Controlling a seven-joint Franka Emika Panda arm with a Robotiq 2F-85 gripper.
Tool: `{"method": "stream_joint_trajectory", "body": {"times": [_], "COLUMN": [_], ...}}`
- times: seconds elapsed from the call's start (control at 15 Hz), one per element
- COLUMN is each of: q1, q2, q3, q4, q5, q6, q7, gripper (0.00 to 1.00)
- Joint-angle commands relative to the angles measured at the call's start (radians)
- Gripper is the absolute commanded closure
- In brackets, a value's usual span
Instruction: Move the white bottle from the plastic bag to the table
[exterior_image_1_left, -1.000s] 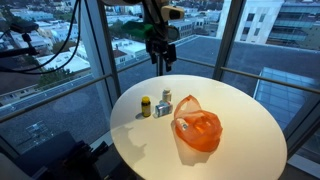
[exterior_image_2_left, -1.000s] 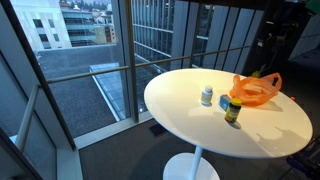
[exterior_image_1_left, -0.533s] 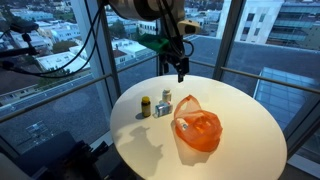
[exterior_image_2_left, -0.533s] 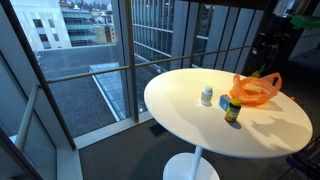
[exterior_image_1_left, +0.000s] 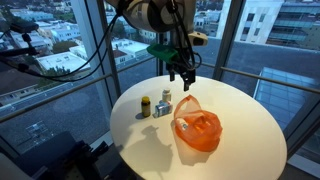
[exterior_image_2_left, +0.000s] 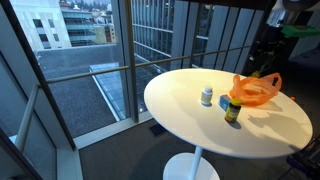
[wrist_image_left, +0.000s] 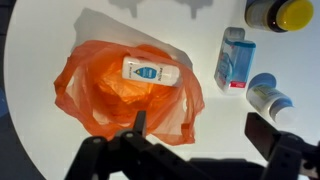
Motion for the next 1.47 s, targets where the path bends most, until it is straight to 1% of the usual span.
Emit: {"method": "stream_joint_trajectory", "body": {"times": [0.0, 0.27, 0.4, 0.87, 1.07, 1.4], "q1": [0.000, 0.001, -0.002, -0.039, -0.064, -0.091], "q2": [0.000, 0.000, -0.001, 0.001, 0.020, 0.058], "q3": [0.000, 0.000, -0.007, -0.063, -0.084, -0.111], "q4": [0.001, 0.001, 0.000, 0.004, 0.016, 0.013], "q5": [0.000, 0.000, -0.023, -0.094, -0.076, -0.081], "q6": [-0.002, -0.002, 0.018, 0.095, 0.102, 0.117], "q7": [-0.001, -0.001, 0.019, 0.042, 0.031, 0.039], "gripper": [0.00, 0.00, 0.00, 0.00, 0.00, 0.00]}}
